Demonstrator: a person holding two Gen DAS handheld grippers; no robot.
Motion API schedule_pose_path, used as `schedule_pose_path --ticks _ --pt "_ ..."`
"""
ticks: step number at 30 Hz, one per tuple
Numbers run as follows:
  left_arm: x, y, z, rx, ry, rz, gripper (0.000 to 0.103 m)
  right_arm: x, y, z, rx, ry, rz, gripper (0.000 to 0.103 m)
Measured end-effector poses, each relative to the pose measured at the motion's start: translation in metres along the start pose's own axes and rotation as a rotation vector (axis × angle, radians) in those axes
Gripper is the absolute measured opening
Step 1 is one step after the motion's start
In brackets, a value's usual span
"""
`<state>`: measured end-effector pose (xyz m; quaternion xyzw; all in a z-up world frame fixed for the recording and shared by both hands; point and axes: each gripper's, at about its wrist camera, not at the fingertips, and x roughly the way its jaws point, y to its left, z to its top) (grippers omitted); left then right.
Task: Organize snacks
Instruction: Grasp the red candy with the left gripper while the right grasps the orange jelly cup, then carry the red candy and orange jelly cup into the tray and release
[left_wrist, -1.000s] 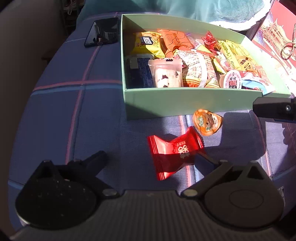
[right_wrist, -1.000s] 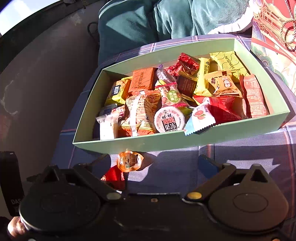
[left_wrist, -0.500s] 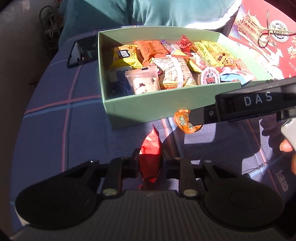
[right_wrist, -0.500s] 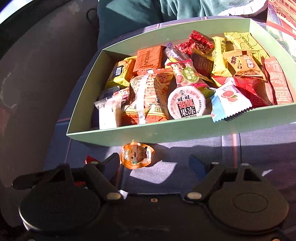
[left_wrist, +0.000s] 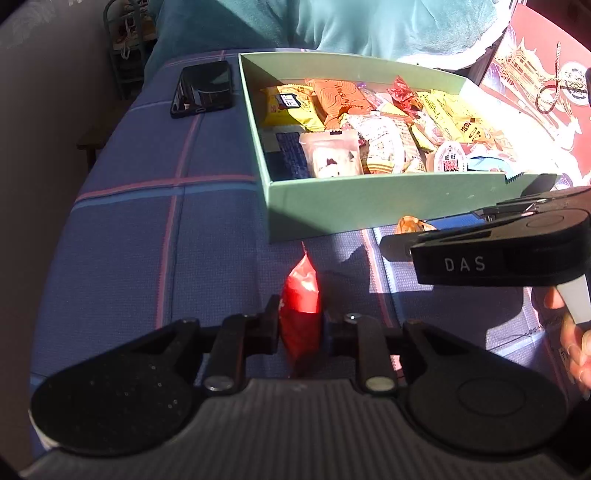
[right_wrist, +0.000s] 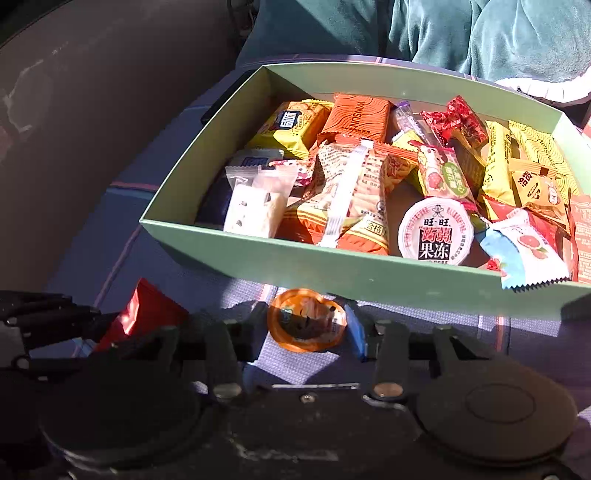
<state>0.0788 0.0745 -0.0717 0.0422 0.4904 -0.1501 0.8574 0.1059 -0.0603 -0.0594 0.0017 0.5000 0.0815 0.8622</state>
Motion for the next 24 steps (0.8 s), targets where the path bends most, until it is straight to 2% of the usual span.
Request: schedule_pose_path --ticks 3,5,6,7,10,12,15,19,24 --pt "0.000 -0.003 -0.001 0.009 0.002 0.001 0.028 -0.005 -0.005 -0.005 0.009 -0.001 0.003 0.042" --pt "-0.001 -0.005 -0.002 0.018 0.005 -0.003 0.037 -0.009 -0.014 -0.009 0.034 -0.002 0.007 0.041" --pt "-0.001 -0.007 -0.002 0.023 0.006 -0.001 0.047 -0.010 -0.018 -0.010 0.044 -0.002 0.008 0.041" --pt "-0.001 -0.009 -0.004 0.033 0.008 0.004 0.052 -0.012 -0.022 -0.012 0.054 0.000 0.011 0.041" --pt "-0.001 -0.015 -0.007 0.069 0.007 0.031 0.052 -0.017 -0.033 -0.017 0.083 0.002 0.014 0.041" --pt "0.000 -0.018 -0.008 0.082 0.007 0.048 0.050 -0.022 -0.039 -0.021 0.100 0.003 0.016 0.041" --pt "-0.002 -0.019 -0.006 0.078 0.008 0.045 0.019 -0.028 -0.046 -0.027 0.122 0.002 0.021 0.041" --pt "-0.005 -0.020 -0.006 0.052 0.019 0.052 0.019 -0.041 -0.054 -0.031 0.139 -0.016 0.027 0.041" --pt "-0.015 -0.027 -0.006 0.036 0.024 0.013 0.019 -0.059 -0.066 -0.035 0.165 -0.042 0.035 0.041"
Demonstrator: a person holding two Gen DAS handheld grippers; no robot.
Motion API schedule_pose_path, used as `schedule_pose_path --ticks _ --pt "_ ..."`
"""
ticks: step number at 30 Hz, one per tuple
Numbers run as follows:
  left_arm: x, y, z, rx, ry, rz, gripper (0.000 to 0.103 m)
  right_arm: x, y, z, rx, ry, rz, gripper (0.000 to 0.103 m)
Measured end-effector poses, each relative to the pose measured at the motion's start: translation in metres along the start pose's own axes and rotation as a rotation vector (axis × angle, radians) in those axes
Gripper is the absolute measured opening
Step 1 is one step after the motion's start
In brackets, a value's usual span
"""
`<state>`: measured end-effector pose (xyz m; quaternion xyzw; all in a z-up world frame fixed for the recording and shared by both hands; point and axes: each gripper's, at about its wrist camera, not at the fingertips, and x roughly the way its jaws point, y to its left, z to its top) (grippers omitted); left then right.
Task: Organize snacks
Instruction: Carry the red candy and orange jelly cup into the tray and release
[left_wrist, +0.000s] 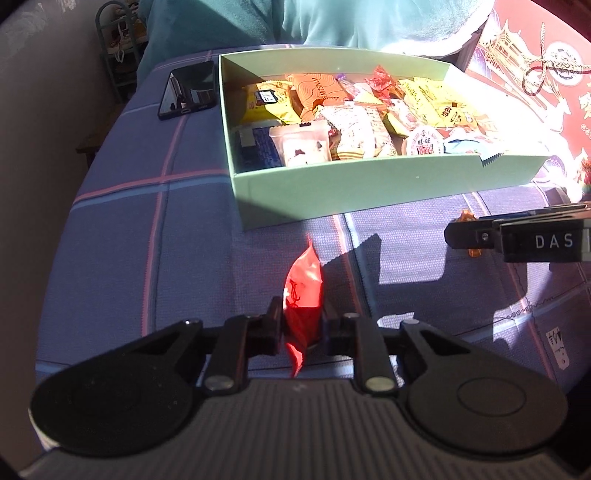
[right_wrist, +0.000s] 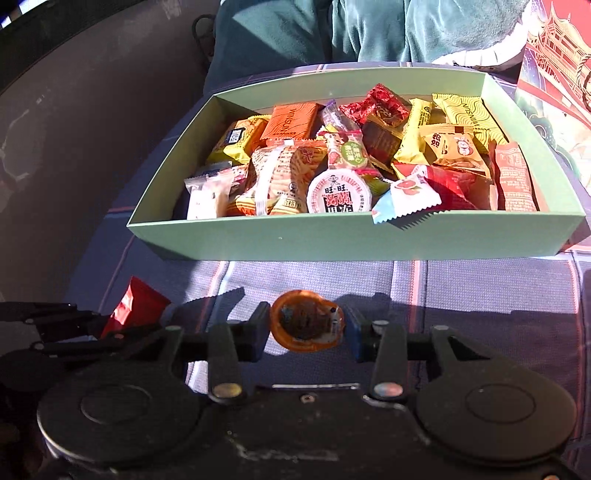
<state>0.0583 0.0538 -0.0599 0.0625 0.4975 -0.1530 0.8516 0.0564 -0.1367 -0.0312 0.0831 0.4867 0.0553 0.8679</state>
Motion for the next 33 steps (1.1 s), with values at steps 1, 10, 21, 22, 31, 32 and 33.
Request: schedule_pose_path --ticks 1,10,21,22,31,32,33 --pt "-0.003 -0.002 0.001 0.000 -0.002 -0.008 0.019 -0.005 -0.003 0.000 0.006 -0.006 0.002 0.041" --pt "-0.024 -0.025 0.023 -0.002 -0.048 -0.085 0.019 -0.045 -0.028 0.001 0.048 -0.073 0.010 0.041" --pt "-0.026 -0.051 0.070 0.012 -0.092 -0.127 0.019 -0.078 -0.070 0.027 0.139 -0.172 -0.016 0.041" --pt "-0.024 -0.053 0.076 0.012 -0.095 -0.128 0.019 -0.080 -0.077 0.031 0.153 -0.179 -0.023 0.041" --pt "0.003 -0.056 0.123 -0.021 -0.091 -0.137 0.019 -0.077 -0.121 0.055 0.254 -0.208 -0.055 0.041" --pt "0.008 -0.056 0.129 -0.030 -0.087 -0.138 0.019 -0.076 -0.125 0.058 0.260 -0.208 -0.057 0.041" --pt "0.012 -0.057 0.133 -0.034 -0.084 -0.138 0.019 -0.074 -0.128 0.060 0.264 -0.208 -0.059 0.041"
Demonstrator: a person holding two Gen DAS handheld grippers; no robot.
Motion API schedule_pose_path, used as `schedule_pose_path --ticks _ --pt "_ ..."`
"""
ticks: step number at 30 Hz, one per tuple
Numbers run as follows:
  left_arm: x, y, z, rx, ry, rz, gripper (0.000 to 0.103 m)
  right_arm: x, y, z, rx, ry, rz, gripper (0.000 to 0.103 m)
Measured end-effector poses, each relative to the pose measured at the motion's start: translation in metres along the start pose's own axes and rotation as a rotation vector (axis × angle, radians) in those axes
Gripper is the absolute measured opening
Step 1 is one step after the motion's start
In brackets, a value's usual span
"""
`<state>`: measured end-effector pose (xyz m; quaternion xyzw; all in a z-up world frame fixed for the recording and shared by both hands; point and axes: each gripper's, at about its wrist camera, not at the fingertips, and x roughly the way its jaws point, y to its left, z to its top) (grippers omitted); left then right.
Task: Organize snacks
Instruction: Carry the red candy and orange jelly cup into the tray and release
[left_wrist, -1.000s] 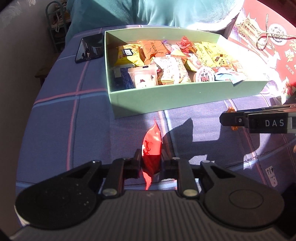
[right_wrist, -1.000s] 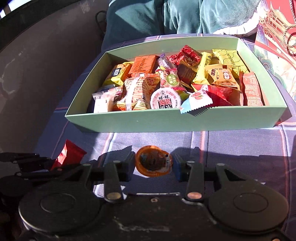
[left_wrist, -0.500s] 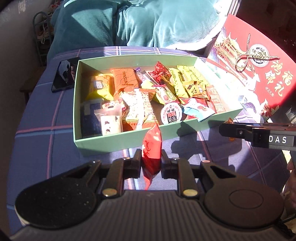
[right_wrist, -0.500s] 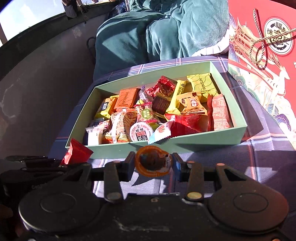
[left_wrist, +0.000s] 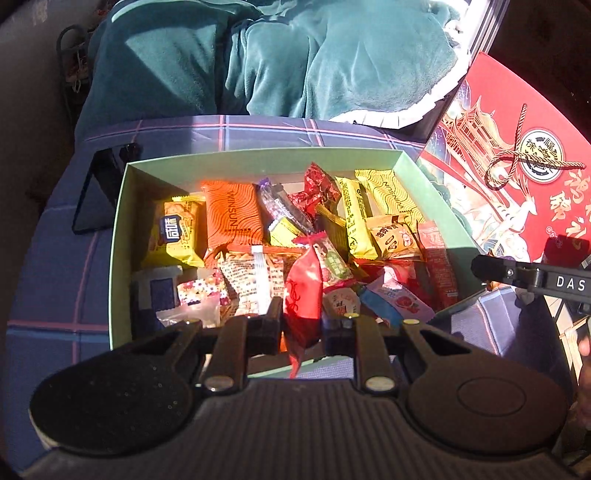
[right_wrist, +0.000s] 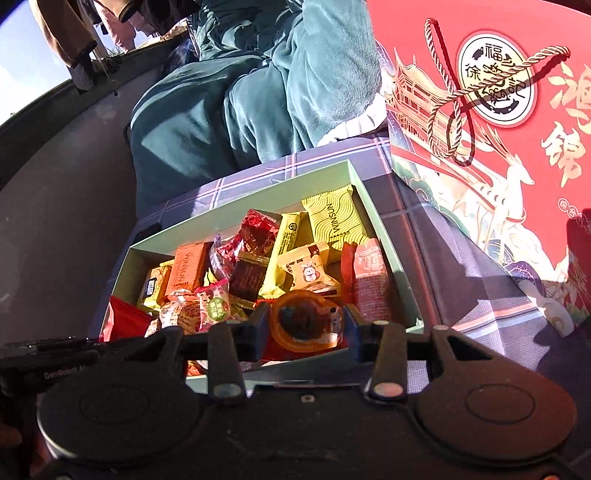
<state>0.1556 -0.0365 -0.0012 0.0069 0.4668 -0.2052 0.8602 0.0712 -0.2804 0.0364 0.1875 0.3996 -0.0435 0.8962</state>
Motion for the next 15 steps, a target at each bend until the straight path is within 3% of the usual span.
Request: schedule_pose_path --ticks 15 --pt "0.039 -0.012 0.030 -0.006 0.013 -0.001 0.019 0.041 -0.015 0.011 0.042 0.040 -0.017 0.041"
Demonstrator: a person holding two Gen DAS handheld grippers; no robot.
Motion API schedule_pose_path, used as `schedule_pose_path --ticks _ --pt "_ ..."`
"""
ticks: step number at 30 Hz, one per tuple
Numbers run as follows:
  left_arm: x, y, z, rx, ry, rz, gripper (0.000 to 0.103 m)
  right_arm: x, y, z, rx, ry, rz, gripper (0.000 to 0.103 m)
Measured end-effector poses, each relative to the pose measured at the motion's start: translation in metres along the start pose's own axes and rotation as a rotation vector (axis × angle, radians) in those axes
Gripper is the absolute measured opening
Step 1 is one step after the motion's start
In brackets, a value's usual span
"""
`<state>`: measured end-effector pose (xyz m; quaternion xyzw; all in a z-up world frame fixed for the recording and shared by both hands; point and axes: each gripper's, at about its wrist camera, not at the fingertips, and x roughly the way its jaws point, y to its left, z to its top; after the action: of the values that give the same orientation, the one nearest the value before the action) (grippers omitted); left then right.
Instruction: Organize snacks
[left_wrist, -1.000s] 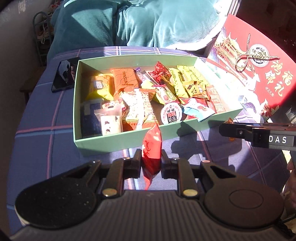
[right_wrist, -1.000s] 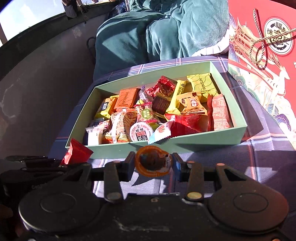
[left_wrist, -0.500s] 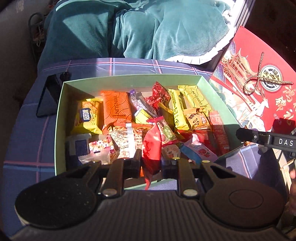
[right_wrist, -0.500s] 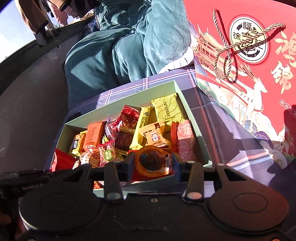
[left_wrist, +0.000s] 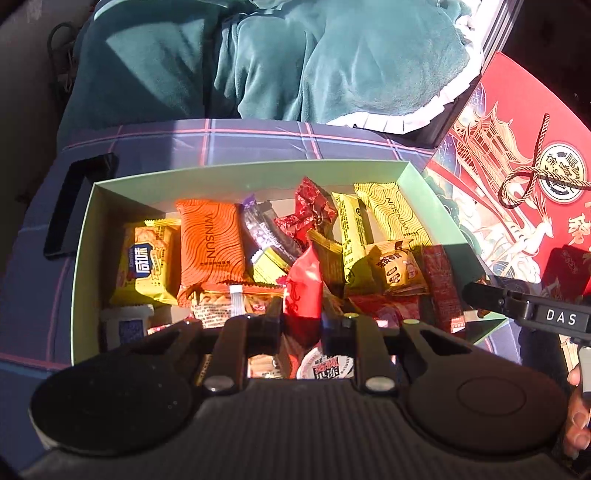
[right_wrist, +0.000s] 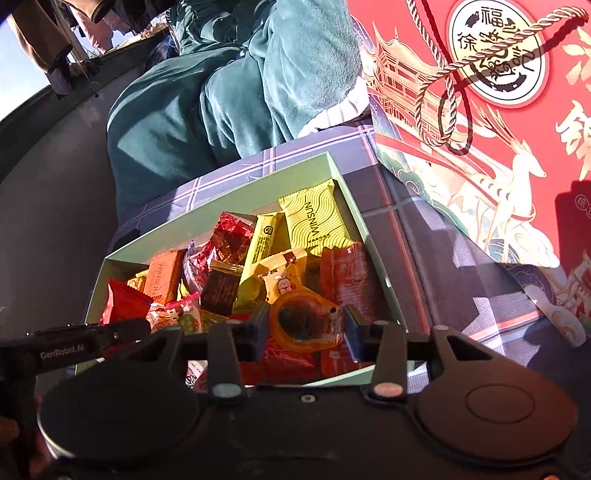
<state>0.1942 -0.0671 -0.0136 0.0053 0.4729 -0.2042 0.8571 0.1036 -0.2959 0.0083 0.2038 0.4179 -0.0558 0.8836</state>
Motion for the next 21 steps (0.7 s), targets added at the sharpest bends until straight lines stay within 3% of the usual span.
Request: schedule_pose_path --ticks 3,4,5,6,7,9,10,12,21 --pt "0.005 0.002 0.003 -0.011 -0.003 0.010 0.019 0.005 0.000 0.002 0.004 0.008 0.005 0.045" --pt "0.005 0.002 0.003 -0.015 -0.007 0.018 0.025 0.006 0.000 0.002 0.009 0.011 0.011 0.046" --pt "0.006 0.003 0.004 -0.024 -0.009 0.029 0.034 0.007 0.000 0.003 0.021 0.012 0.013 0.048" --pt "0.007 0.004 0.003 -0.031 -0.008 0.036 0.059 0.007 0.000 0.003 0.026 0.010 0.016 0.054" --pt "0.005 0.004 0.003 -0.035 -0.018 0.051 0.076 0.007 0.000 0.004 0.031 0.006 0.016 0.058" --pt "0.002 0.003 0.001 -0.024 -0.037 0.080 0.087 0.006 0.001 0.003 0.035 -0.007 0.010 0.076" --pt "0.001 0.002 0.000 -0.018 -0.039 0.090 0.092 0.004 0.001 0.003 0.034 -0.016 0.005 0.080" --pt "-0.002 0.001 -0.001 -0.013 -0.041 0.098 0.096 0.002 0.003 0.003 0.033 -0.025 0.001 0.090" --pt "-0.022 0.001 -0.015 0.009 -0.064 0.157 0.102 -0.014 0.022 -0.004 -0.021 -0.045 -0.008 0.103"
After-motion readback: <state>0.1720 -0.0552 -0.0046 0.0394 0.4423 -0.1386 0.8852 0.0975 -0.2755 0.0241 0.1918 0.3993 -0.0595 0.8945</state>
